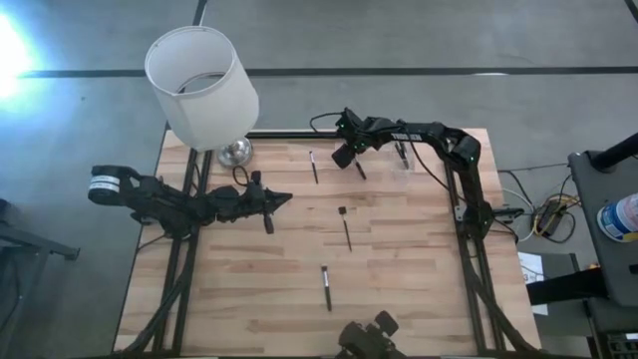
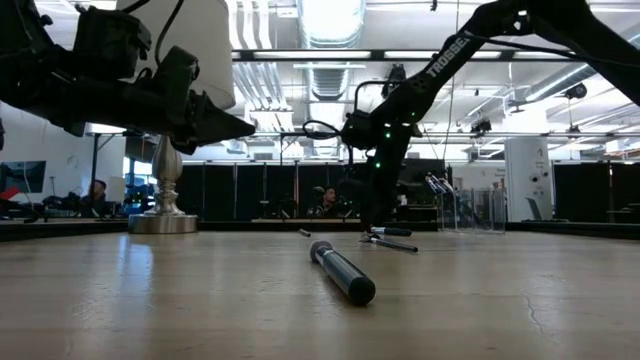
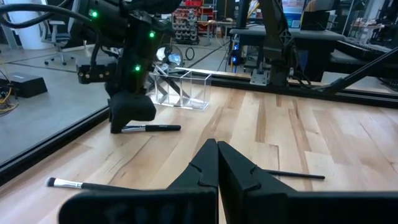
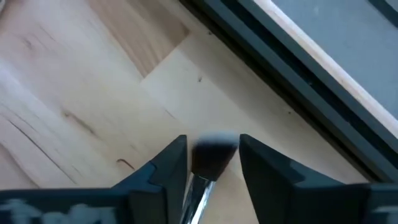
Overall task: Put items in baskets/containers
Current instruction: Put the foundation brush into the transparent organizer
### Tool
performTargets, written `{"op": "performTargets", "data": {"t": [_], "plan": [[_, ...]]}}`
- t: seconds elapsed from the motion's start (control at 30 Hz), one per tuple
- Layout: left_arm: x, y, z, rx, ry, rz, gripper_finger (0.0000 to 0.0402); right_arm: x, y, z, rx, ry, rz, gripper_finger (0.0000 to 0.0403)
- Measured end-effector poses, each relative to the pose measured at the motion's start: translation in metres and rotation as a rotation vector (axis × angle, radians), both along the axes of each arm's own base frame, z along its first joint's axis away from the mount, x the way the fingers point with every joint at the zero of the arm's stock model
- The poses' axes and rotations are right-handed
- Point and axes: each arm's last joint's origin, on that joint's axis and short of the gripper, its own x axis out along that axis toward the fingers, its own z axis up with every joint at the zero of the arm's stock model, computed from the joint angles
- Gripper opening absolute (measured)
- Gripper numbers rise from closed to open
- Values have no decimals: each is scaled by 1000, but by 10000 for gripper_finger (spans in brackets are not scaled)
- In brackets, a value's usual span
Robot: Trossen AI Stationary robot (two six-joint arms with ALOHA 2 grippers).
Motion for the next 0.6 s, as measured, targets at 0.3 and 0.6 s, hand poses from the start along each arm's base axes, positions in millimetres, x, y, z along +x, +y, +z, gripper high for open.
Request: {"op": "performTargets", "data": {"t": [0.3, 0.6], "plan": [[0, 0, 0, -2, -2, -1, 0, 0, -2, -7, 37, -8, 7, 73], [0, 0, 0, -4, -2, -5, 0, -4, 1, 7, 13, 6, 49, 14]]}}
